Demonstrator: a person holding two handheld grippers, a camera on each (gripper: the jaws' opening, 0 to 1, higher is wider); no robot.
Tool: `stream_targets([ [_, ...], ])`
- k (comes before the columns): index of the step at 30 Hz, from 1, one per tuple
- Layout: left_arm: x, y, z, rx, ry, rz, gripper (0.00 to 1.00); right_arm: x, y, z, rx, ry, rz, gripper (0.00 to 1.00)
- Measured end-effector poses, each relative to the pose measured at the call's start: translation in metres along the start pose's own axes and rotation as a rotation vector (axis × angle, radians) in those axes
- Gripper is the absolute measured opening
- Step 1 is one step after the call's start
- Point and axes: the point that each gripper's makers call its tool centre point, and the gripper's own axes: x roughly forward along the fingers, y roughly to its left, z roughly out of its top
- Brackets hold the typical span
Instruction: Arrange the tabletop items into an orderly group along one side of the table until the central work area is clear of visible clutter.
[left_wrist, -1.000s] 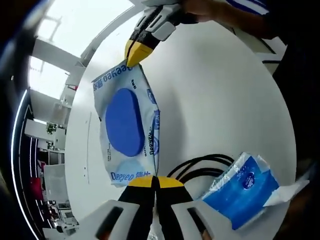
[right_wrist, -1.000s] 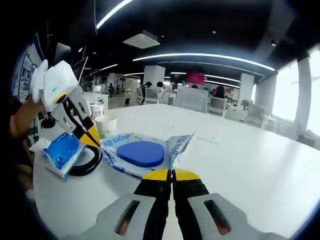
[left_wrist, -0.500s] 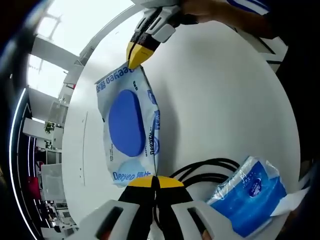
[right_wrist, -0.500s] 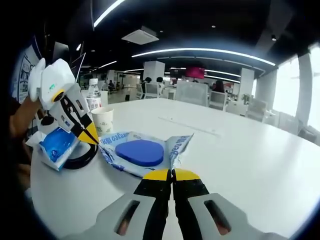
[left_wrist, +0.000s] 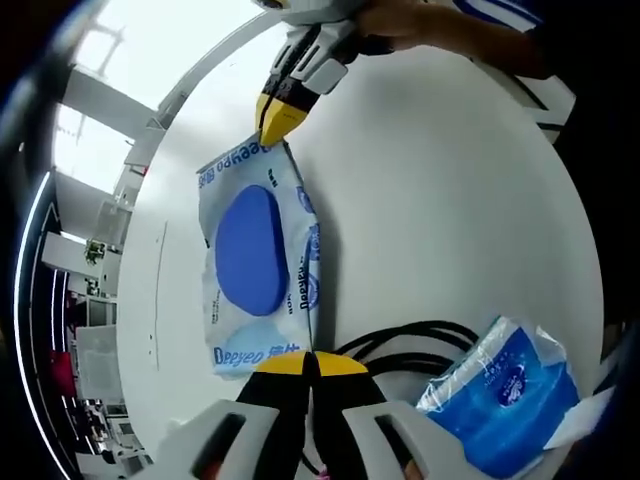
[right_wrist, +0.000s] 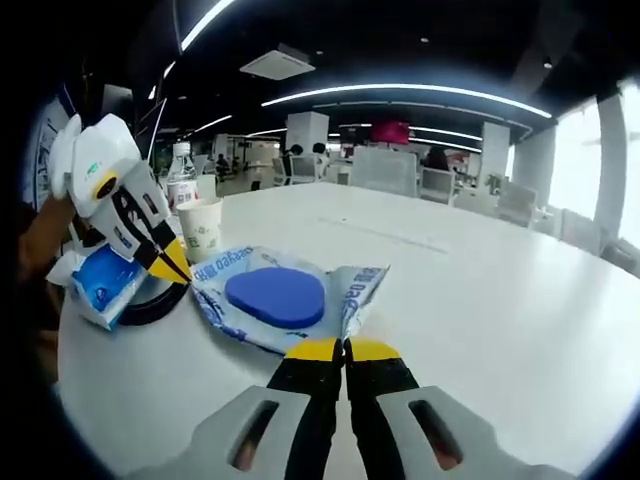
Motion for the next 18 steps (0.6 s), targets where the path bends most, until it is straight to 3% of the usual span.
stream_targets([
  [7, 0.003, -0.002, 0.0, -0.007, -0.01, 0.001, 0.0, 0.003, 0.0, -0.014, 0.029, 0.03, 0.013, 0.01],
  [18, 0.002, -0.001, -0.002, -0.011, -0.01, 0.014, 0.0, -0.003, 0.003, -0.018, 0.038, 0.044, 0.029, 0.03],
])
